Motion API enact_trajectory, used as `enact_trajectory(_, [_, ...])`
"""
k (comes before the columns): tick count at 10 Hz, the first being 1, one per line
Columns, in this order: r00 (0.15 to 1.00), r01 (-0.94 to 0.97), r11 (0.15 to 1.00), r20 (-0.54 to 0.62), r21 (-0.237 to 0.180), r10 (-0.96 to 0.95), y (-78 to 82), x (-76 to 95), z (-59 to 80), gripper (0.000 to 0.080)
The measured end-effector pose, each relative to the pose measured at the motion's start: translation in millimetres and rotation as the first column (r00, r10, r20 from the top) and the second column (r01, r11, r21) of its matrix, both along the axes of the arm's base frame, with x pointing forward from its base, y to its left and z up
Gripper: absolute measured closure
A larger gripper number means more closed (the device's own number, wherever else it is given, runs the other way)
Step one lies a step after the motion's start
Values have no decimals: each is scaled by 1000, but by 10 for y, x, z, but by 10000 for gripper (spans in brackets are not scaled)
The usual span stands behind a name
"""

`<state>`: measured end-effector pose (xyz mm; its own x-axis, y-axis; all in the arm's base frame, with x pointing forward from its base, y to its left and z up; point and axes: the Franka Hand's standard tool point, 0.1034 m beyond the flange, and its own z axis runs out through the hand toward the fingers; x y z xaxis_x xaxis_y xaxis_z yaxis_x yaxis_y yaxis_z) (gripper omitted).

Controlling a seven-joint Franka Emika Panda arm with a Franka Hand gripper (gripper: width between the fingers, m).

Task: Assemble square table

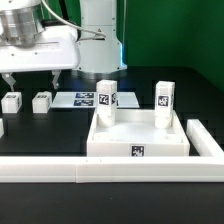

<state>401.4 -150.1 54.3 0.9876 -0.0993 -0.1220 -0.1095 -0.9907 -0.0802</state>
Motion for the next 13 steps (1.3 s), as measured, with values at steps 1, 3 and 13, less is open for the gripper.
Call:
enact_trajectory(1, [1000,-1,1000,1,0,1,0,10,1,151])
enact_trajectory(3, [1000,-4,1000,-1,-5,4,8,12,-10,151])
enact_trajectory(13, [985,-68,997,-155,24,71,229,-169,-203,151])
